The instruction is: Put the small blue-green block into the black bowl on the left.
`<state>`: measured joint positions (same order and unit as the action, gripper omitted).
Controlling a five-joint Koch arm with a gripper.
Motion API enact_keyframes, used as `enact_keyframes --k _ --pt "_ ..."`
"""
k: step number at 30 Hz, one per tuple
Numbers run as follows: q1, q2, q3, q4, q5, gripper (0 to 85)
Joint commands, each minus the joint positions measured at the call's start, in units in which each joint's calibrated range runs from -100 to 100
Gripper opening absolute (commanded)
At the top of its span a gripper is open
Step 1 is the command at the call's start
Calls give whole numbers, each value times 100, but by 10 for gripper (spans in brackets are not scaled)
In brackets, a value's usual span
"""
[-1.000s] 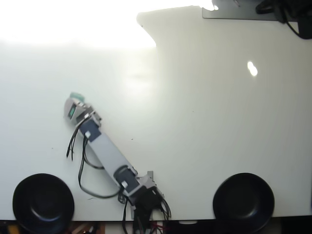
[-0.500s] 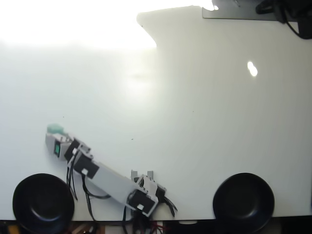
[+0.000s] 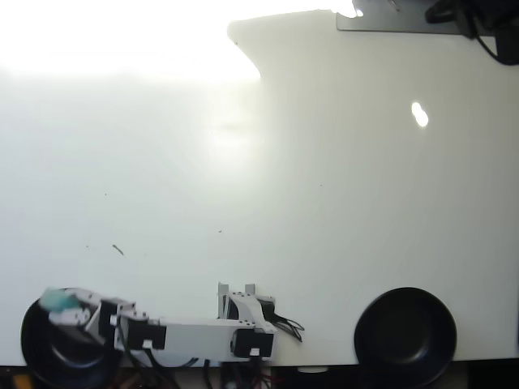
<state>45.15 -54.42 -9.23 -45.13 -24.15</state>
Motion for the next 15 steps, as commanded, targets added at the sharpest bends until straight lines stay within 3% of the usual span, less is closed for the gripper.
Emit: enact_keyframes --k 1,7,13,15 --pt "234 -177 304 625 -449 34" --pt "542 -80 156 1031 -1006 34" --pt "713 -262 -454 1266 -1885 34" --pt "752 -348 -602 1266 -2017 34"
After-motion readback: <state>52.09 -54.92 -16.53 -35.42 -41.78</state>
